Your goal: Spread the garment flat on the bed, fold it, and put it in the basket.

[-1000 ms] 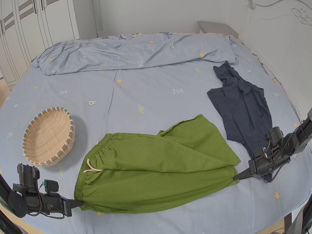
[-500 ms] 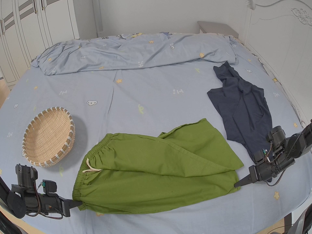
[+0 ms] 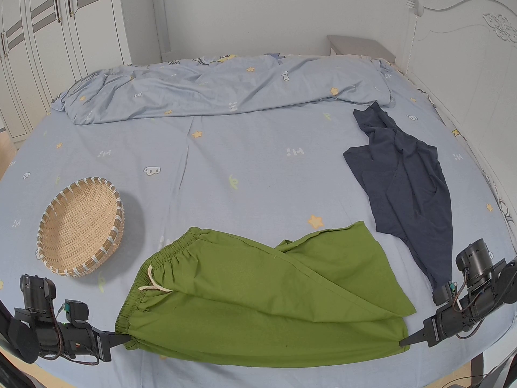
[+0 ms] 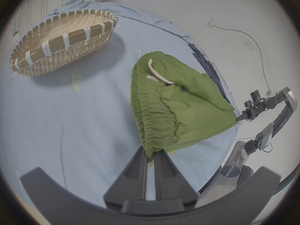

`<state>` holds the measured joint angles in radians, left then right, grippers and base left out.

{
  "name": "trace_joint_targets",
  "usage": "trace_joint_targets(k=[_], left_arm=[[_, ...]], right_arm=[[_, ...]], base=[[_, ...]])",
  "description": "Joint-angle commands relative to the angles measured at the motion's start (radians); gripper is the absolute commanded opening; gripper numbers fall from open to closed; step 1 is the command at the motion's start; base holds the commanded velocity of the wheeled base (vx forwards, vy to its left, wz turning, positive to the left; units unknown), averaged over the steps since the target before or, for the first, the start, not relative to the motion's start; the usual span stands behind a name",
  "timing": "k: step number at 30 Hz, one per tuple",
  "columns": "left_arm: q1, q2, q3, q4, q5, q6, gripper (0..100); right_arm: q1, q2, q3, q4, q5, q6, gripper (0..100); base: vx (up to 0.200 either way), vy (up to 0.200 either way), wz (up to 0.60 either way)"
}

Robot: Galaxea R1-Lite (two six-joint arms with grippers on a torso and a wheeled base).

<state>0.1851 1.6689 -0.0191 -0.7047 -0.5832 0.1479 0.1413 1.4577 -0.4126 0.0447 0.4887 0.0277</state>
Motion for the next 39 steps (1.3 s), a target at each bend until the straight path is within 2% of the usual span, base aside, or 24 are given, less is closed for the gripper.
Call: trace_joint_targets(k=[1,4,10,23,24,25,35,39], left_arm=[[0.022,-0.049,0.016,0.059,0.002,0.006,0],[0.019,-0.109,0.016,0.14,0.002,0.009,0],[-0.001,-0.104,0.016,0.22,0.003,0.035,0],[0.014,-0.048,0.016,0.246,0.005,0.061,0],[0.014,-0.048,0.016,0.246,0.005,0.061,0],[0.011,-0.043,0.016,0.246,0.003,0.061,100],[0.02,-0.075,0.018,0.244,-0.006,0.058,100],[0.097,-0.221,0.018,0.248,-0.038,0.045,100]], right_arm=[[0.003,-0.026,0.086,-0.069,-0.004,0.001,0],[0.003,-0.014,0.112,-0.117,-0.004,0.005,0],[0.009,0.006,0.132,-0.129,-0.002,0.006,0],[0.009,0.04,0.135,-0.138,-0.002,0.009,0],[0.009,0.04,0.135,-0.138,-0.002,0.009,100],[0.014,0.043,0.135,-0.138,-0.002,0.009,100],[0.026,0.036,0.141,-0.14,-0.002,0.009,100],[0.017,-0.023,0.135,-0.138,-0.002,0.011,100]], base=[[0.0,0.0,0.0],[0.0,0.0,0.0],[0.0,0.0,0.0],[0.0,0.0,0.0],[0.0,0.0,0.0],[0.0,0.0,0.0],[0.0,0.0,0.0],[0.0,0.0,0.0]])
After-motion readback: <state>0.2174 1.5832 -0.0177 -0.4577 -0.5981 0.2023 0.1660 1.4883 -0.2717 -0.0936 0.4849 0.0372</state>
